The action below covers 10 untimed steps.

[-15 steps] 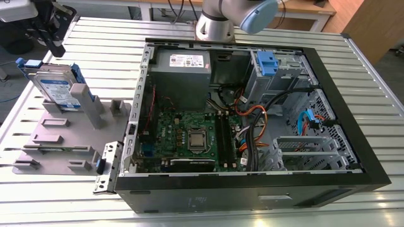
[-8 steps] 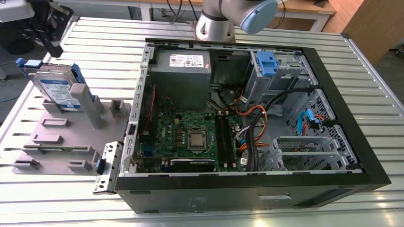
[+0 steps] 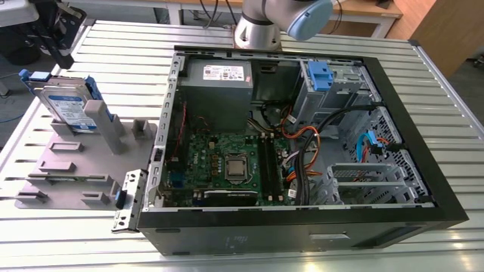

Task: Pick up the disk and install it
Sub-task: 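Reach for the disk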

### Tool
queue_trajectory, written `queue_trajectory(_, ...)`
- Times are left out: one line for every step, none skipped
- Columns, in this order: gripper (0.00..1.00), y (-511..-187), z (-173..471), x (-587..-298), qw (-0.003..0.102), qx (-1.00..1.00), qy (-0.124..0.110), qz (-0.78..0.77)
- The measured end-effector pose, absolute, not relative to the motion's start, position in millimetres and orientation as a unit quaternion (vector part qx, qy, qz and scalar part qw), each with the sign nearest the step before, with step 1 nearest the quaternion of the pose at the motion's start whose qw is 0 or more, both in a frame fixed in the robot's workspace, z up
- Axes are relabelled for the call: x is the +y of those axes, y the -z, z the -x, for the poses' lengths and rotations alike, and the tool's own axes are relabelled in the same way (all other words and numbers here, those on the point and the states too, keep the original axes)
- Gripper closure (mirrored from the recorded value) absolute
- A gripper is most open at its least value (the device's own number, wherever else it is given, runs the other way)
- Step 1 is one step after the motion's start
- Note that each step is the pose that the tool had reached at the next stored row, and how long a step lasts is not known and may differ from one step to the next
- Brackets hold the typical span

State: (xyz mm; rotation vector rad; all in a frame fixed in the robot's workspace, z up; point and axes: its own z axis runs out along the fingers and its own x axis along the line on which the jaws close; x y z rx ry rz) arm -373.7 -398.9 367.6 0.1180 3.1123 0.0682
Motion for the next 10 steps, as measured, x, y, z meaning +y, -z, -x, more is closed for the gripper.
queue_trajectory(0.89, -367.6, 373.7, -398.9, 0.013, 0.999, -0.022, -0.038)
queue_trajectory(0.89, -367.6, 373.7, -398.9, 0.013, 0.999, -0.022, -0.038)
queue_trajectory(0.89, -367.6, 373.7, -398.9, 0.013, 0.999, -0.022, -0.038)
queue_trajectory(0.89, -367.6, 373.8, -398.9, 0.013, 0.999, -0.022, -0.038)
queue_trajectory(0.89, -367.5, 373.8, -399.0, 0.013, 0.999, -0.022, -0.038)
queue_trajectory(0.89, -367.1, 373.9, -399.0, 0.013, 0.999, -0.022, -0.038)
queue_trajectory(0.89, -366.6, 374.2, -399.0, 0.013, 0.999, -0.022, -0.038)
queue_trajectory(0.89, -366.2, 374.7, -398.9, 0.013, 0.999, -0.022, -0.038)
queue_trajectory(0.89, -365.5, 375.5, -398.9, 0.013, 0.999, -0.022, -0.038)
queue_trajectory(0.89, -364.7, 376.3, -398.9, 0.013, 0.999, -0.022, -0.038)
